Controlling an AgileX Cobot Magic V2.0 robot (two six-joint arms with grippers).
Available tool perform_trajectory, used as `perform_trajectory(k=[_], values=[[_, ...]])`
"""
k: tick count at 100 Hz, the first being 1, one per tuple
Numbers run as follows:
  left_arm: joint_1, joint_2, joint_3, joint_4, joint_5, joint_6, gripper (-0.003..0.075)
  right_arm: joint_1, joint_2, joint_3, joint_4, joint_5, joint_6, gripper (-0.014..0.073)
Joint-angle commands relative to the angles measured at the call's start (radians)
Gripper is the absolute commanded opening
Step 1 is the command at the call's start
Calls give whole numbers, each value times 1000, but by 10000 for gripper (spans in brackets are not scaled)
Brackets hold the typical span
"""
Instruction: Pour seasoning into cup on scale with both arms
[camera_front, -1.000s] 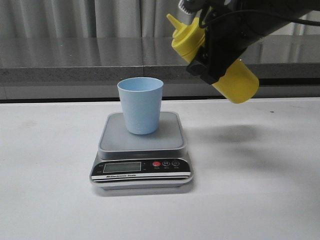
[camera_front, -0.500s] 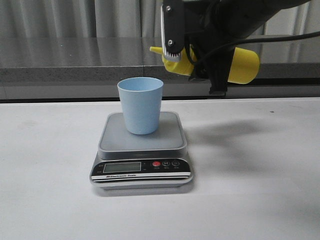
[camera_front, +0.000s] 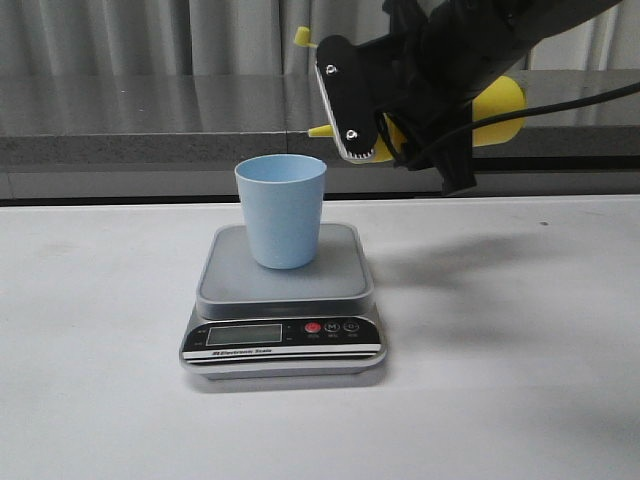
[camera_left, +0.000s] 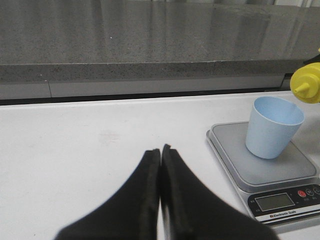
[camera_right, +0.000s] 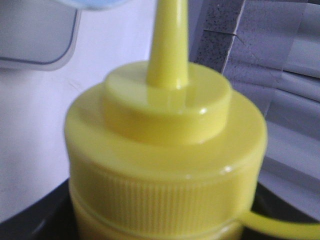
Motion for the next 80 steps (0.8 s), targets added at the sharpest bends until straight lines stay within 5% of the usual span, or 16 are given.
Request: perform_trajectory(k=[1,46,80], values=[[2,8,-26,-4,-80,-7,-20,0,-48,-33,-66,26,-7,238],[2,8,-26,-4,-80,-7,-20,0,-48,-33,-112,28,0,238],[2,8,-26,-4,-80,-7,-20,0,-48,-33,-112,27,207,238]])
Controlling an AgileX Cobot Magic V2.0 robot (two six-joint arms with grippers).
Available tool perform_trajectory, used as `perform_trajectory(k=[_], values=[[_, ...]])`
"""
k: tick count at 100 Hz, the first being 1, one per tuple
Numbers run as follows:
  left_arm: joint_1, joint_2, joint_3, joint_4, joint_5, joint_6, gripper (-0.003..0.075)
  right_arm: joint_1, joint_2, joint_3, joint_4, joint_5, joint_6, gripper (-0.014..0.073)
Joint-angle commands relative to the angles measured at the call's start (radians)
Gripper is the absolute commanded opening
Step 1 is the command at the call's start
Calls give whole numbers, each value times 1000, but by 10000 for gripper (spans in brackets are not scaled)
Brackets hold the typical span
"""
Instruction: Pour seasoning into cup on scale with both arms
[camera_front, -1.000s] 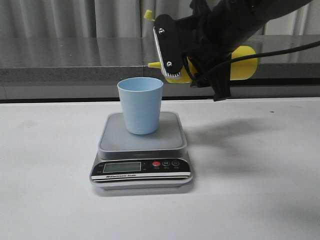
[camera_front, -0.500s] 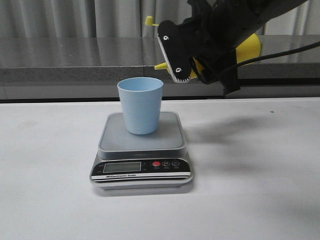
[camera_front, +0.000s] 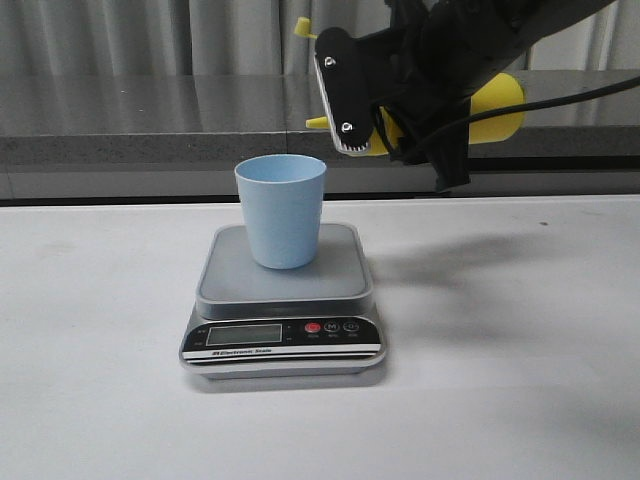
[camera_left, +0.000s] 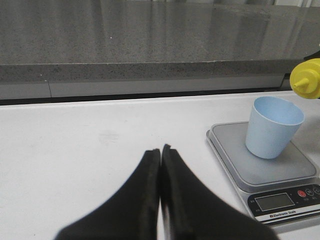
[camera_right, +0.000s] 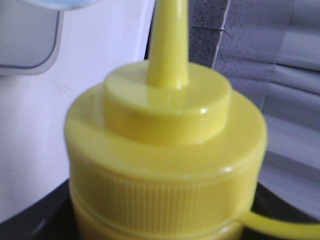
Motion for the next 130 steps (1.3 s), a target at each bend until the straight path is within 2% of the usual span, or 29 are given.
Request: perform_trajectory(k=[1,37,63,72,85,123,130], values=[[2,8,-26,-4,-80,-7,-20,0,-48,-33,-27,24,61,238],[2,8,-26,-4,-80,-7,-20,0,-48,-33,-27,24,262,238],[2,8,-26,-4,-80,-7,-20,0,-76,-33,-27,24,529,238],[2,8,-26,-4,-80,-7,-20,-2,-101,-33,4,20,577,238],[2,8,-26,-4,-80,-7,-20,-22,-145,-33,151,-2,582,238],[2,8,-26,-4,-80,-7,-20,-183,-247,-31,641,-257,576,238],[2,8,-26,-4,-80,-7,-20,-204,-253,-26,742,-283,542,238]])
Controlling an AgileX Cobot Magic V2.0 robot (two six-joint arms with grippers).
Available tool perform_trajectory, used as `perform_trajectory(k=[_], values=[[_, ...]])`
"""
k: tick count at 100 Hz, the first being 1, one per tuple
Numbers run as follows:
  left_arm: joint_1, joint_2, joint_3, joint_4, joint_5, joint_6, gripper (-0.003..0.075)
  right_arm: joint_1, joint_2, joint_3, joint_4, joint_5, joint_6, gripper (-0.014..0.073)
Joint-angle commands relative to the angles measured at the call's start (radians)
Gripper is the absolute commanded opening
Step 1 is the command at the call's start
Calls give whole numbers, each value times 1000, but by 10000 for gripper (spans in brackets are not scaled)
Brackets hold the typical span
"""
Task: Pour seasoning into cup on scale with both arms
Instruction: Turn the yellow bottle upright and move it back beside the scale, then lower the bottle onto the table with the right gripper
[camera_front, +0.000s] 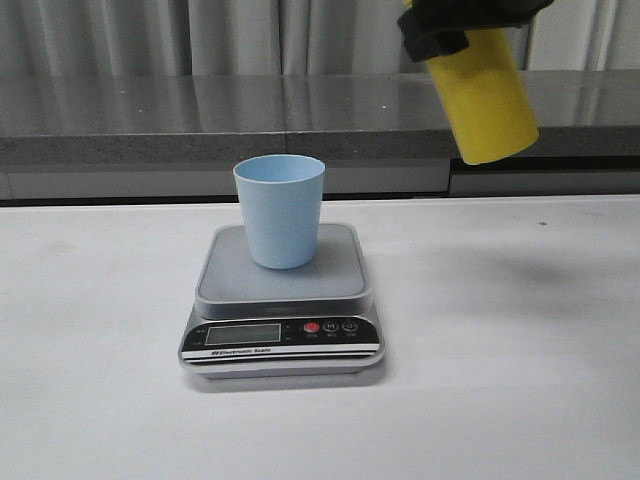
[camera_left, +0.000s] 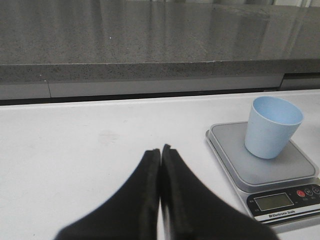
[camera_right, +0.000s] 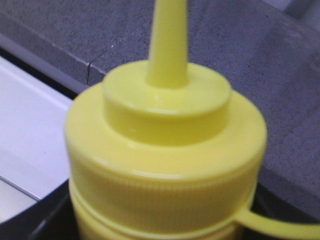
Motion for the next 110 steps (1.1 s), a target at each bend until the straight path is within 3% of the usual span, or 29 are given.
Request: perform_trajectory(k=[1,18,41,64,83,110], values=[[2,8,-26,-4,-80,-7,-20,-29,-60,-25,121,-79,-44,238],[2,8,-26,-4,-80,-7,-20,-60,-65,37,347,-200,-268,238],[2,8,-26,-4,-80,-7,-20,-80,-67,184,604,-476,-510,238],[2,8,-26,-4,-80,-7,-20,-81,-67,352,753,-720,-673,238],[2,8,-26,-4,-80,-7,-20,-81,-67,476,885,-876,-715,238],[2,8,-26,-4,-80,-7,-20,-82,-42,518,881,-975,-721,238]])
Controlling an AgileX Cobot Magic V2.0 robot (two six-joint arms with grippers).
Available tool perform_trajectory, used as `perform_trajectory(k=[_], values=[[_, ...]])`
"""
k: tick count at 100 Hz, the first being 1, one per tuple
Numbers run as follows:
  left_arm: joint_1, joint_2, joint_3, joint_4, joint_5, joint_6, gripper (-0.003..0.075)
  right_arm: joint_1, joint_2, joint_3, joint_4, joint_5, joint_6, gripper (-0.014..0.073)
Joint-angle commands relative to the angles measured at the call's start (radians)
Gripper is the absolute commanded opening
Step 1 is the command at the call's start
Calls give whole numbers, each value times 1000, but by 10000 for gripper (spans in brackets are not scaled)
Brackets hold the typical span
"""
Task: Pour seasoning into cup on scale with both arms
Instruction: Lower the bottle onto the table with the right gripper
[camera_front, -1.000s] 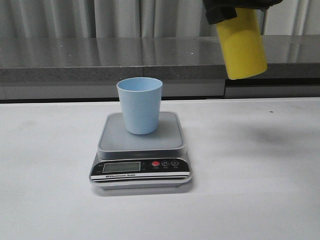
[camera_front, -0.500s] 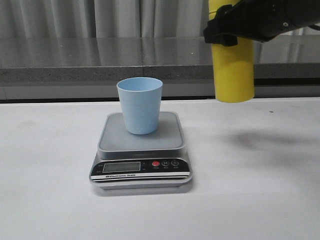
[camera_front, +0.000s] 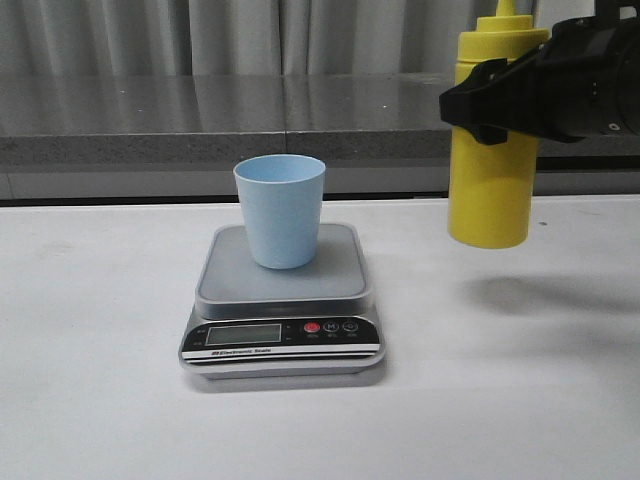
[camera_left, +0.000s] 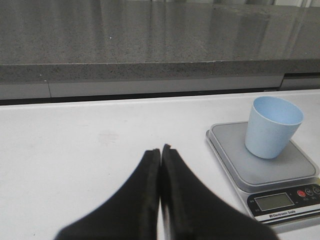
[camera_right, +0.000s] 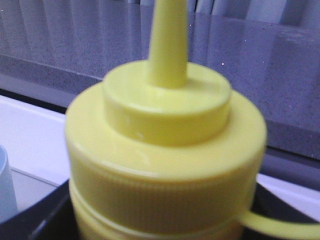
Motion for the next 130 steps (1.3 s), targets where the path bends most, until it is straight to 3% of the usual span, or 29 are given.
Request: perform_trajectory(k=[1,47,130], values=[[2,8,-26,-4,-80,-7,-20,-6,-25,-19,-1,-145,-15,238],[2,8,-26,-4,-80,-7,-20,-6,121,-19,-5,-277,-17,238],[2,8,-26,-4,-80,-7,-20,-6,223,-19,-46,-280,-17,238]])
